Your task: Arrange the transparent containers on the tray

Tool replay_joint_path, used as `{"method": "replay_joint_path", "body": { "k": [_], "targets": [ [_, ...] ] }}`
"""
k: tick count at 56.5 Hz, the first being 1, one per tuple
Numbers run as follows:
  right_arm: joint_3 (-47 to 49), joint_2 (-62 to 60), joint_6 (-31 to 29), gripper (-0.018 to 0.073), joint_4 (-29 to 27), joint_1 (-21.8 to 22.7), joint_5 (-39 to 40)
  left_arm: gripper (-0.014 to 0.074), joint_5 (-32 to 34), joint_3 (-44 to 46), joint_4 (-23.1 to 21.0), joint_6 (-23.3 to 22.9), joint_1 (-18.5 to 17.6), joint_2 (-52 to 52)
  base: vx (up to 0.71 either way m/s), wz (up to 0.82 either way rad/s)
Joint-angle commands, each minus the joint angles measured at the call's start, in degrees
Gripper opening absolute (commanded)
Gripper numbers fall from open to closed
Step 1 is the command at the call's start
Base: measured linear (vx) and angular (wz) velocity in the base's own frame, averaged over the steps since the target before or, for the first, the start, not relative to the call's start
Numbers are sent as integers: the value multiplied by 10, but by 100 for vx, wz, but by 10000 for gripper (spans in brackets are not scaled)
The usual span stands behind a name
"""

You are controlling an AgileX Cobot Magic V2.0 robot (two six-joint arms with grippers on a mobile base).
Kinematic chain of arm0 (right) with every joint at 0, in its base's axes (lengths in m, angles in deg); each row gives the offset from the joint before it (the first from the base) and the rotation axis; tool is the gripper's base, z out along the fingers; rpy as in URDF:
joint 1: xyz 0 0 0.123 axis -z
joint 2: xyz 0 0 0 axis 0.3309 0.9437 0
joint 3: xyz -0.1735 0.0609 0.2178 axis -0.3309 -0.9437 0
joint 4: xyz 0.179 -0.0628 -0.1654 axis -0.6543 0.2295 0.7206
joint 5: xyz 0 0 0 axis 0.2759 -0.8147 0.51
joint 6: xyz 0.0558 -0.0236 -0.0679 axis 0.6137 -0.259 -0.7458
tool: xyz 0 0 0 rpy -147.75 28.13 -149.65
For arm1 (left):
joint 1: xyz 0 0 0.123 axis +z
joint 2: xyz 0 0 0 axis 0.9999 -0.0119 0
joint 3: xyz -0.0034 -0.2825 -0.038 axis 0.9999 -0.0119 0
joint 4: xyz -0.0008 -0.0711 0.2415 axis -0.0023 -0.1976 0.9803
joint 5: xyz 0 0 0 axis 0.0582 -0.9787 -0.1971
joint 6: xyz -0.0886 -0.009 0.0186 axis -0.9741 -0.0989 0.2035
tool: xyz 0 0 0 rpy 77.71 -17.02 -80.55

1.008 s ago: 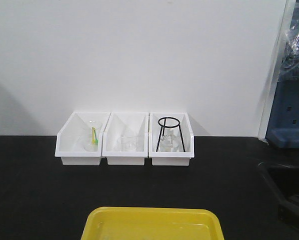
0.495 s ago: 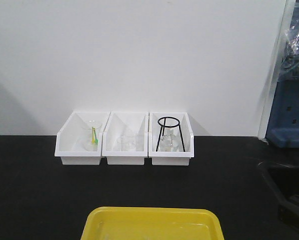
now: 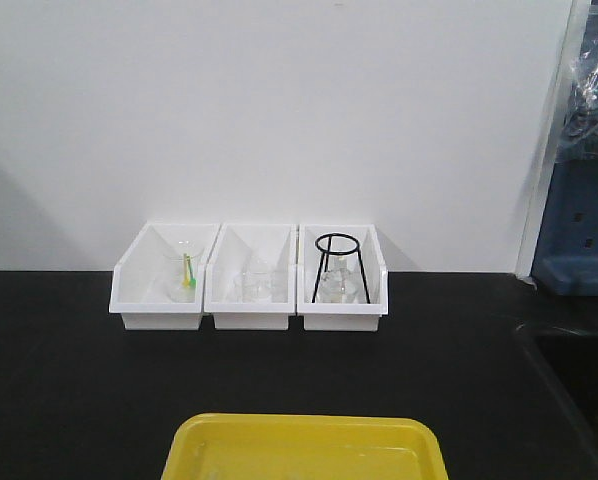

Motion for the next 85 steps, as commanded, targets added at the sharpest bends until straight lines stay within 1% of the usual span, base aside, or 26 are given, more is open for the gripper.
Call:
{"method": "replay_joint_path", "body": {
  "k": [1,6,12,18,23,26,29,33,36,39,85],
  "targets": [
    [8,-42,-14,-11,19,45,28,-7,43,-19,-4,-5,1,13,0,0],
    [-41,-100,-21,-11,15,103,46,-7,43,-19,-4,-5,1,13,0,0],
    [-125,-171,-5,-11,0,160,69,-7,43,-19,-4,-5,1,13,0,0],
    [-213,-243,59,-11,11,203,90,-7,43,-19,-4,-5,1,13,0,0],
    [-278,-298,116,-11,48,224,91,-7,43,-19,-4,-5,1,13,0,0],
    [-318,-326,140,-11,71,225,93,-7,43,-19,-4,-5,1,13,0,0],
    [-350,-321,154,-11,95,221,108,-7,43,-19,-4,-5,1,13,0,0],
    [-392,-318,156,-11,100,218,137,-7,43,-19,-4,-5,1,13,0,0],
    [-418,-319,156,-11,98,218,174,-7,43,-19,-4,-5,1,13,0,0],
    [-411,-319,156,-11,87,218,153,-7,43,-19,-4,-5,1,13,0,0],
    [-414,-319,156,-11,87,218,149,-7,43,-19,-4,-5,1,13,0,0]
  ]
}}
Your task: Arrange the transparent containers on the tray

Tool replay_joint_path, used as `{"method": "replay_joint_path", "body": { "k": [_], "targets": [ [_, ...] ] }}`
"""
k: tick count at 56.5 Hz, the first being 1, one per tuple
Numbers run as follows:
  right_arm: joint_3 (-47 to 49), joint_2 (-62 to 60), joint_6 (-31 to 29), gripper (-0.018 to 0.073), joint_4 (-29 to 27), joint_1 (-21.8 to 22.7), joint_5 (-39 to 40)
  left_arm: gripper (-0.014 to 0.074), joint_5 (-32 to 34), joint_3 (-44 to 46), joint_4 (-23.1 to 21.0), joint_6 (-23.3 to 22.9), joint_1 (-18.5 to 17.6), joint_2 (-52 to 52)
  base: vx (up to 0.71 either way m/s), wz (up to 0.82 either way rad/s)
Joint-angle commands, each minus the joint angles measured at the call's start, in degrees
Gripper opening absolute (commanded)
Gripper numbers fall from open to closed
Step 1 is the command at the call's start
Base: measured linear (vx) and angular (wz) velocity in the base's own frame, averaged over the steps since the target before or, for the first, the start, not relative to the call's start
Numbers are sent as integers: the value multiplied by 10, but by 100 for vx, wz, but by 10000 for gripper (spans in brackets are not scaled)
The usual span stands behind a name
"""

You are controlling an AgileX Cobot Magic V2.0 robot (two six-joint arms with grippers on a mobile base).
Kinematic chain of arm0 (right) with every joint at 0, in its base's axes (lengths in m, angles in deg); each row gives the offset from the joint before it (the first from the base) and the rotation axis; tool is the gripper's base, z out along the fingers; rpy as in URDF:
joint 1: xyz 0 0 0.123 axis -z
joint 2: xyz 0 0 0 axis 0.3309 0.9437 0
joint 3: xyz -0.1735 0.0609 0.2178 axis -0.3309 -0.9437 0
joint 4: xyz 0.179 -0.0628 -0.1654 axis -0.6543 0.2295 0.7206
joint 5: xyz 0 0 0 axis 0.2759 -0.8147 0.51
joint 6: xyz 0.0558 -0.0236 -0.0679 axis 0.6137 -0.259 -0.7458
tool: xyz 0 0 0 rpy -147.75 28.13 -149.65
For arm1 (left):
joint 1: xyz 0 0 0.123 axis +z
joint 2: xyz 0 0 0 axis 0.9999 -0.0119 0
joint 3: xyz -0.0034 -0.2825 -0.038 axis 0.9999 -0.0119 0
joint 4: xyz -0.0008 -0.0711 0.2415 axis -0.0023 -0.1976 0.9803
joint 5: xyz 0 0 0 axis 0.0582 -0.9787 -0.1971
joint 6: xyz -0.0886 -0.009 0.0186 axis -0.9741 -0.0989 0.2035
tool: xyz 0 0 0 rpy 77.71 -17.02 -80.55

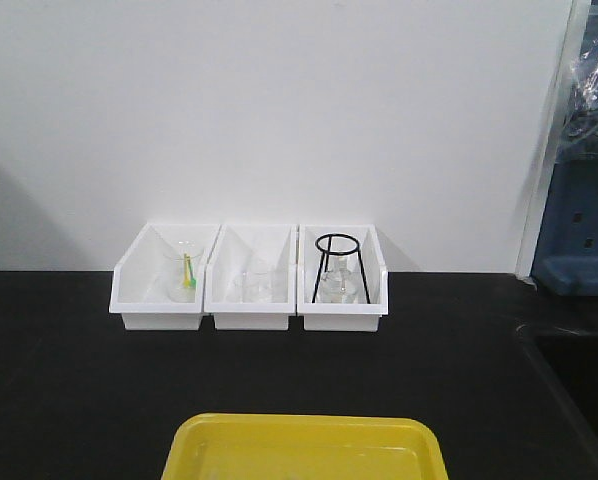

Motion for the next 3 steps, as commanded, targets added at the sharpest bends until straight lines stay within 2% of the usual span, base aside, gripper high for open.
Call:
{"method": "replay_joint_path", "body": {
  "k": [1,3],
  "targets": [
    [-5,-3,1,-11,4,-1,48,-7,44,-19,-4,-4,1,13,0,0],
    [-5,-3,1,-11,4,-1,48,-7,44,-19,-4,-4,1,13,0,0]
  ]
}}
